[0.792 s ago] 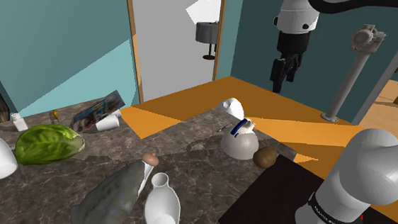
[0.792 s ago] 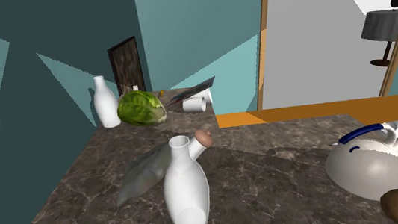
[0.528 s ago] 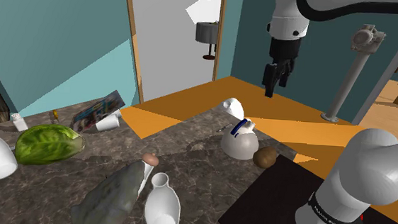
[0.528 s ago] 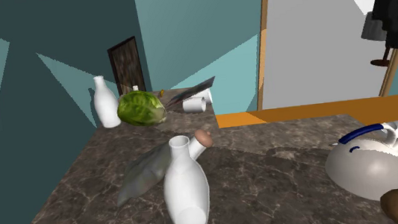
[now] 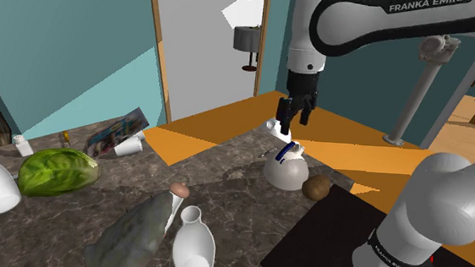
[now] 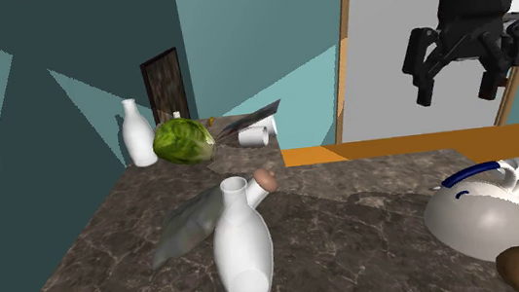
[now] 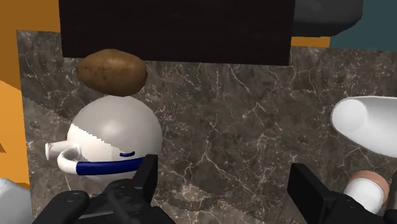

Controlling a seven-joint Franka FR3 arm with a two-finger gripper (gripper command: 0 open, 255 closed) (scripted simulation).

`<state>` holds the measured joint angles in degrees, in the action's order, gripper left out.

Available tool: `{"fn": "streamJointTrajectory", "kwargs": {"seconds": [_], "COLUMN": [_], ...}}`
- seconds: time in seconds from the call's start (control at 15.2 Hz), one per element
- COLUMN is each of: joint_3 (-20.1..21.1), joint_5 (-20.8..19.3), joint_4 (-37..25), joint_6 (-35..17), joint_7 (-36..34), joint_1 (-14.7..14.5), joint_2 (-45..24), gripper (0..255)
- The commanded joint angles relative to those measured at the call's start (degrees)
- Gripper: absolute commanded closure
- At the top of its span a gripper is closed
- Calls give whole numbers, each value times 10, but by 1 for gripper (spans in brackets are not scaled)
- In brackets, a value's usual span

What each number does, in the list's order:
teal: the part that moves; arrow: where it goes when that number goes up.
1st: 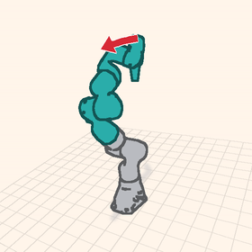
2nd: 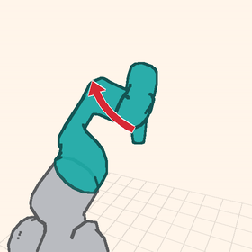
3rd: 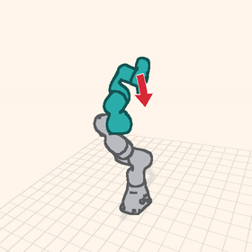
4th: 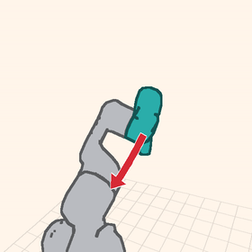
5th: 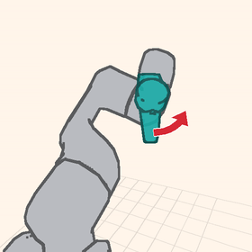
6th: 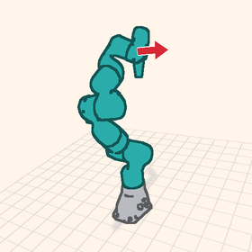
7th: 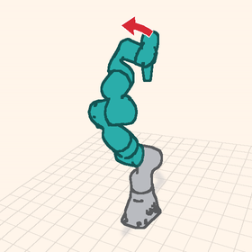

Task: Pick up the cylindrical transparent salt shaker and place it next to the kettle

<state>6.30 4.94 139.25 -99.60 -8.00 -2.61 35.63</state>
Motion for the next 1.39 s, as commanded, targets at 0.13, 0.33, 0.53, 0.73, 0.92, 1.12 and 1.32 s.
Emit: {"fn": "streamJointTrajectory", "kwargs": {"seconds": [0.13,0.33,0.53,0.73,0.92,1.12,1.32], "joint_3": [10,18,26,33,41,48,55], "joint_5": [39,67,95,123,150,176,200], "joint_4": [2,-6,-21,-42,-71,-106,-147], "joint_6": [-71,-121,-168,-212,-250,-284,-311], "joint_7": [-17,-26,-32,-35,-37,-36,-35], "joint_1": [-10,-19,-28,-37,-46,-54,-61], "joint_2": [-64,-117,-173,-231,-291,-351,-412], "gripper": [0,0,0,0,0,0,0]}}
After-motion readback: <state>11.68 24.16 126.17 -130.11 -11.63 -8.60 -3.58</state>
